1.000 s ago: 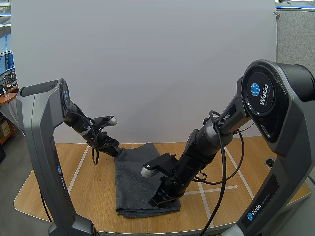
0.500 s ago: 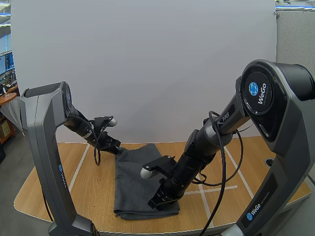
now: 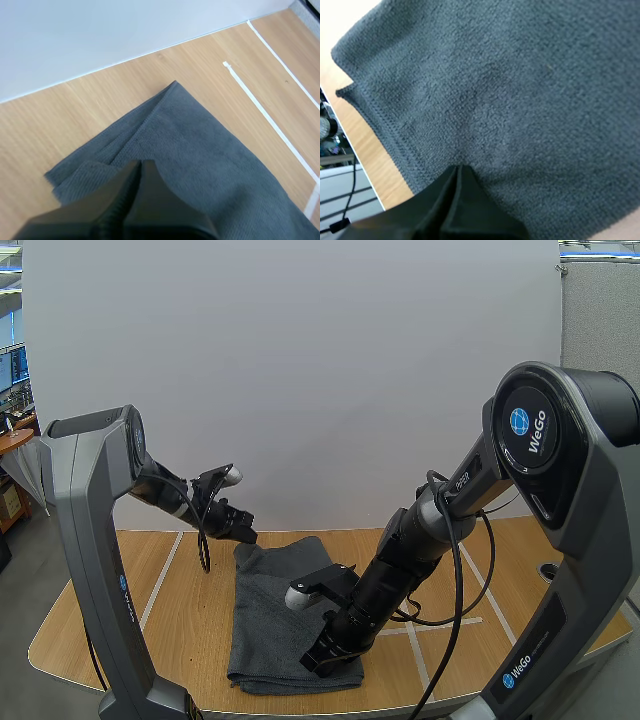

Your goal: Fold the towel

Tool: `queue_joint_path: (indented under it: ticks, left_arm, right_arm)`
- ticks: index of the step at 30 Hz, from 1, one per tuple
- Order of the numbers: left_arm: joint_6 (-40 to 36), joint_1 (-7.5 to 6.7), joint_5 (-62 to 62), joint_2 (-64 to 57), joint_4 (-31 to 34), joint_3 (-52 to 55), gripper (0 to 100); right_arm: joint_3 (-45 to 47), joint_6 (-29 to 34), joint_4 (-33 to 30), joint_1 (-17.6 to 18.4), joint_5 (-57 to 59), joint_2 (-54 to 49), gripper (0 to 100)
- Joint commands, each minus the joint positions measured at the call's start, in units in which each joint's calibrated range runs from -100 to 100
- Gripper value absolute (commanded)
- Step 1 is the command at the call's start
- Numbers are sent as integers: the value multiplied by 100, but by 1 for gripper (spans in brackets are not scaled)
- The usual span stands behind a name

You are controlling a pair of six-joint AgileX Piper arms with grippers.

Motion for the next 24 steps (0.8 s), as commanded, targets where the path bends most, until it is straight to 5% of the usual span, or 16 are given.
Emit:
queue_joint_path:
  ticks: [1,8,17,24]
  left_arm:
    - [-326,111,1588,-1094,666,-44,0]
    - [-557,215,1917,-1884,1202,60,0]
    - [-708,222,1917,-2362,1522,1126,0]
    - [-539,222,1917,-2480,1500,2073,0]
  right_arm:
    - [-381,122,-418,-6,386,-565,0]
    - [-1052,772,-644,-6,-887,-1473,0]
    - [-1659,977,-694,-238,-2766,-1320,0]
    - [-2590,952,-398,-483,-2093,-468,0]
